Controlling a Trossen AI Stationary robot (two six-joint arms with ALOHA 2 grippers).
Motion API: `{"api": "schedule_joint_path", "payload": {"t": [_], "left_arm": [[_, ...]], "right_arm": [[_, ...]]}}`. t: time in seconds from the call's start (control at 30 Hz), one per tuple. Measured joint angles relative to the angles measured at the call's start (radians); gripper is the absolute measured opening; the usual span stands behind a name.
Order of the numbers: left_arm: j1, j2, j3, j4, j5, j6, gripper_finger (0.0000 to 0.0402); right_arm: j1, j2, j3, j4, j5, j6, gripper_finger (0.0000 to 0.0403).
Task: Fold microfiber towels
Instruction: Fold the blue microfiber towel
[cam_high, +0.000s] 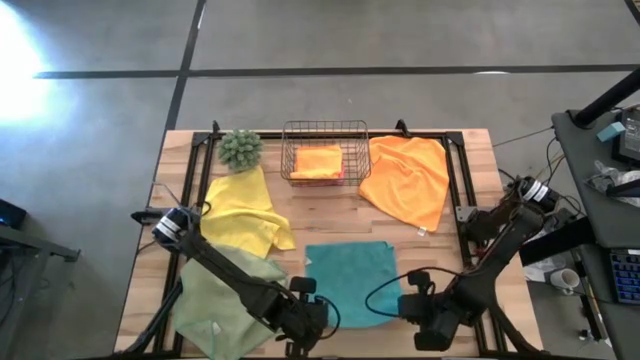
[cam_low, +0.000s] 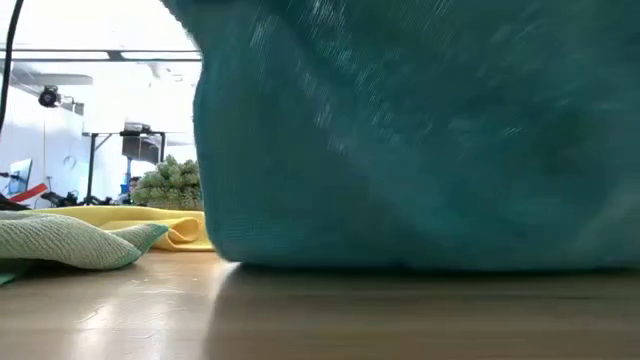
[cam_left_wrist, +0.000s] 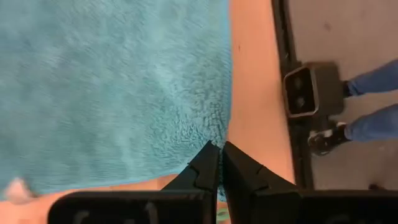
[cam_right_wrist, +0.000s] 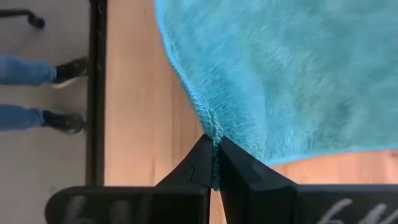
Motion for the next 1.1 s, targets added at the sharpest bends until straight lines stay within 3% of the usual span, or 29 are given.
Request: {"api": "schedule_joint_path", "payload": {"t": [0.33, 0.6, 0.87, 1.1], "left_arm": [[0.065, 0.0, 0.012, -0.139, -0.165, -0.077, 0.0], [0.145, 0.0, 0.004, -0.162, -0.157, -0.078, 0.0], [0.186, 0.0, -0.056, -0.187, -0.09, -0.113, 0.0], [0.21, 0.0, -0.108, -0.188, -0.099, -0.105, 0.0]], "right_arm": [[-0.011, 0.0, -0.001, -0.271, 0.209, 0.164, 0.0008], [-0.104, -0.002, -0.084, -0.263, 0.297, 0.172, 0.0008], [-0.215, -0.002, -0.149, -0.192, 0.296, 0.089, 0.0008], [-0.293, -0.002, -0.166, -0.157, 0.295, 0.034, 0.0008]]}}
